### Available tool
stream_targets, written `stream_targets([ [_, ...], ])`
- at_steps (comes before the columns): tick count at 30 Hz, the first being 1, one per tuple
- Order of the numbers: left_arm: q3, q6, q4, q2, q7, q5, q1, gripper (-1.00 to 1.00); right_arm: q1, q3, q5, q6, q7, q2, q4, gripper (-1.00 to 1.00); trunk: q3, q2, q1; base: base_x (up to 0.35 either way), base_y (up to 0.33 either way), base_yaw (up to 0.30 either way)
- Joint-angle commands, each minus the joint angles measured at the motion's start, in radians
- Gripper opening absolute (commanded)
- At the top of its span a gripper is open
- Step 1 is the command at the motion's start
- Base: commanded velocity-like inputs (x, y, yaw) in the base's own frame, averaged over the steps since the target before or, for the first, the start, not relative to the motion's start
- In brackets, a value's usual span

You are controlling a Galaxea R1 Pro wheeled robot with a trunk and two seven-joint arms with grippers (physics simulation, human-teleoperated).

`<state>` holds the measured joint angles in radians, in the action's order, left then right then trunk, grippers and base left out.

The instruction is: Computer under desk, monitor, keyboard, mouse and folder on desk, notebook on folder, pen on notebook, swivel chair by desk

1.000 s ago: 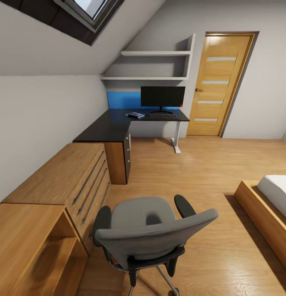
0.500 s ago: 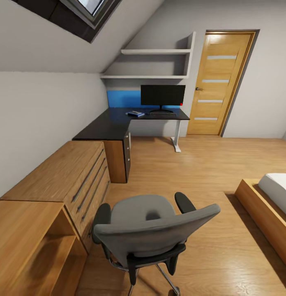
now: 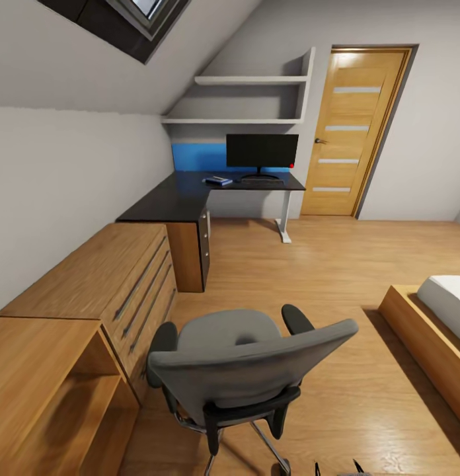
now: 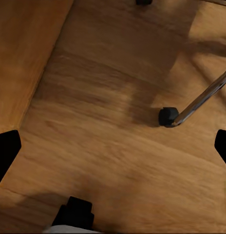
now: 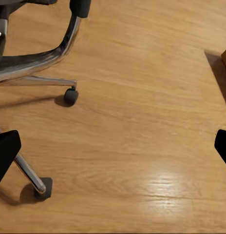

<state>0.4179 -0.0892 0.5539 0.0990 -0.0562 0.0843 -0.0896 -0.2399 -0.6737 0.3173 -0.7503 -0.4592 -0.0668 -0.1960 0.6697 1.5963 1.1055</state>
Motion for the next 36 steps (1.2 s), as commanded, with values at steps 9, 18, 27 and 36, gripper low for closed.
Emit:
stream_targets([
  [9,0.0,0.01,-0.053,-0.001,-0.007,0.039,-0.005,1.0,-0.003,-0.008,0.167,0.007,0.099,-0.008,0.025,1.0,0.029,0.064,0.035,0.0,0.0,0.0],
  [18,-0.003,0.034,0.036,0.001,-0.002,0.043,-0.079,1.0,-0.146,-0.004,0.242,0.19,0.167,-0.074,0.013,1.0,0.057,0.127,0.069,0.0,0.0,0.0],
  [27,-0.017,0.203,0.16,0.009,-0.002,0.042,-0.121,1.0,-0.238,-0.001,0.292,0.311,0.223,-0.081,0.008,1.0,0.086,0.19,0.104,0.0,0.0,0.0],
  [36,-0.023,0.261,0.193,0.009,-0.007,0.039,-0.124,1.0,-0.273,0.0,0.303,0.319,0.244,-0.09,0.016,1.0,0.114,0.253,0.138,0.0,0.0,0.0],
])
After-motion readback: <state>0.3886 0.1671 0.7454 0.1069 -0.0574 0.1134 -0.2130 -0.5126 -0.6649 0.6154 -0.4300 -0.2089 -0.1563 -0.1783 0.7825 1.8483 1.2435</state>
